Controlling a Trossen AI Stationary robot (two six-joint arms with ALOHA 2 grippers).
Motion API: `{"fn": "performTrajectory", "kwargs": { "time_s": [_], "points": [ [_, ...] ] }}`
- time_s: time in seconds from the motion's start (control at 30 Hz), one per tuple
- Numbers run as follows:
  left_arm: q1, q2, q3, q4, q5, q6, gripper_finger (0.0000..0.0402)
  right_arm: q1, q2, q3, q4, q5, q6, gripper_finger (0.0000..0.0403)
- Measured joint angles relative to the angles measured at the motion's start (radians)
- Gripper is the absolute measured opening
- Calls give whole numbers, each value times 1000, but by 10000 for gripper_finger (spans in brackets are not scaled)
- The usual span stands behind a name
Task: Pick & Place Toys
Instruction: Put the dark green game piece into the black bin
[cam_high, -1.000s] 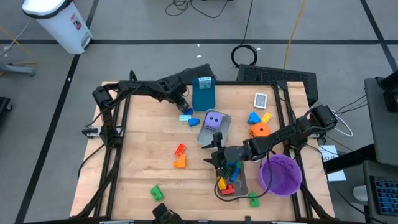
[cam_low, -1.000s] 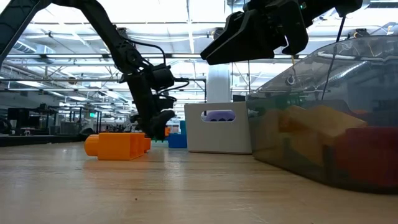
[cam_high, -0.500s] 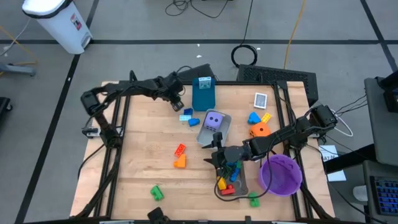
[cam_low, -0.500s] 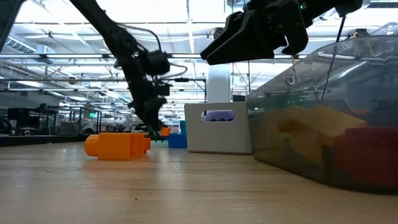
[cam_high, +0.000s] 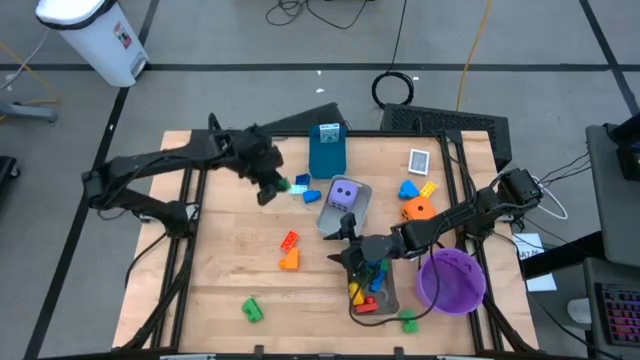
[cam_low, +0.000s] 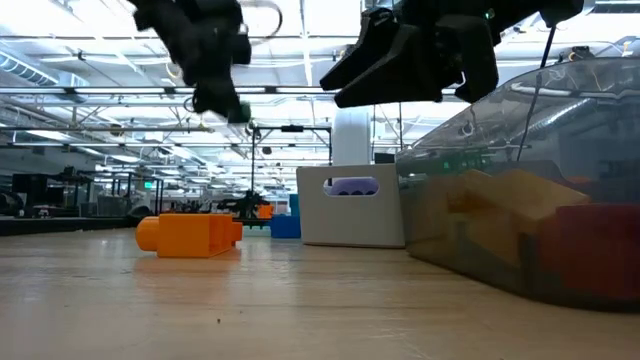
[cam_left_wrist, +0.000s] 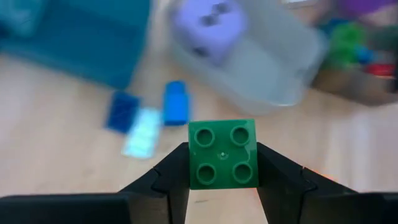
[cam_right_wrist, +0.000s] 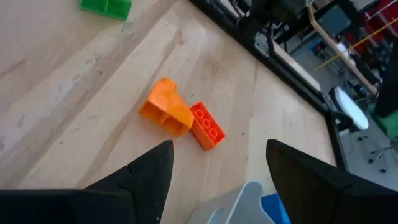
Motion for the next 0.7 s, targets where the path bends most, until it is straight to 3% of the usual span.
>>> {"fn": "performTrajectory", "kwargs": {
  "time_s": [0.17,0.4,0.7],
  "points": [
    [-157,-27,0,39,6,-66,152,0,0,0,87,0,-56,251],
    [-338,3,1,170,5,-123,159,-8,0,0,217,2,-286,251],
    [-450,63,1,279,-76,-147,160,-29,0,0,315,4,-397,251]
  ]
}}
